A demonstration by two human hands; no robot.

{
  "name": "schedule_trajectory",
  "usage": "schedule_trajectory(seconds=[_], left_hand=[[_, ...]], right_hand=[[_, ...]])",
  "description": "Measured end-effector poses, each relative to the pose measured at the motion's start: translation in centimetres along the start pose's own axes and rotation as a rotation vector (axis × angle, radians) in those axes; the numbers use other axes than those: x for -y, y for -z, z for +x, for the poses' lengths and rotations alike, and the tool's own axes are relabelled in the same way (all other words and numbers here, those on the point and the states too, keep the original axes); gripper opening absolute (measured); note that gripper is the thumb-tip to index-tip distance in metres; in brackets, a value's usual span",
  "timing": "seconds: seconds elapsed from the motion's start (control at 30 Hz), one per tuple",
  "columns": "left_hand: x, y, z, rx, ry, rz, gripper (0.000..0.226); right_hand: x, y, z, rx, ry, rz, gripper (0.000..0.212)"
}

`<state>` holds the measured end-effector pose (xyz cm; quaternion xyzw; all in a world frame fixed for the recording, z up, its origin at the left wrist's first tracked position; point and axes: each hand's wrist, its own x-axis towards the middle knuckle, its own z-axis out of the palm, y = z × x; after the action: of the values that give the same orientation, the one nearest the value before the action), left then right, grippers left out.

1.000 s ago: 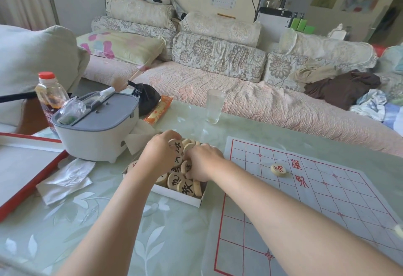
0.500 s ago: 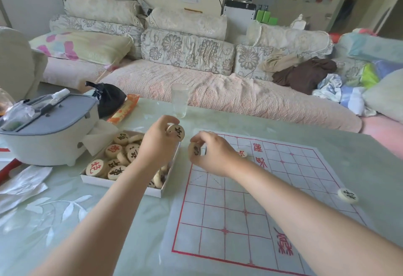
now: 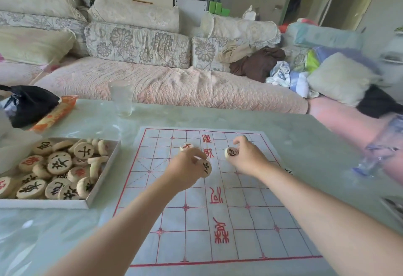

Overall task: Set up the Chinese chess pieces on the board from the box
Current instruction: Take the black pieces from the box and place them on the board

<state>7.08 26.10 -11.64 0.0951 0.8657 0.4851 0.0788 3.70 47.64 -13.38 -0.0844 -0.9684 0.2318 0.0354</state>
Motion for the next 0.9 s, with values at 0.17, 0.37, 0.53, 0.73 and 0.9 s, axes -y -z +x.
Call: schedule_trajectory(seconds=[0.17,0.37,0.53,0.73,0.9], left_hand=[[0.7,-1.3,1.5,-0.013,0.069,-0.049,0.022],[1.7,-1.1,3.0,-0.049,0.115,-0.175,0.028],[1.6,-0.9,3.1,-0.078,0.132,-0.303,0.019],[0.2,-0.4,2.4,-0.127,0.167,-0.489,0.006],[-0.6,-0.4,1.8,-0.133,0.209,-0.560,0.009]], right_hand=[[-3.3,1.2,4.2,-0.110,-0.067,-0.062,0.025],[-3.8,1.2,8.5,-0.131,-0.048,-0.095,0.031],[-3.6,0.9,8.9,-0.061,-0.042,-0.189,0.032],[1.6,1.5,3.9,0.007,0.313,0.117,0.029],[4.9,1.8,-2.4,0.239,0.434,0.333,0.030]])
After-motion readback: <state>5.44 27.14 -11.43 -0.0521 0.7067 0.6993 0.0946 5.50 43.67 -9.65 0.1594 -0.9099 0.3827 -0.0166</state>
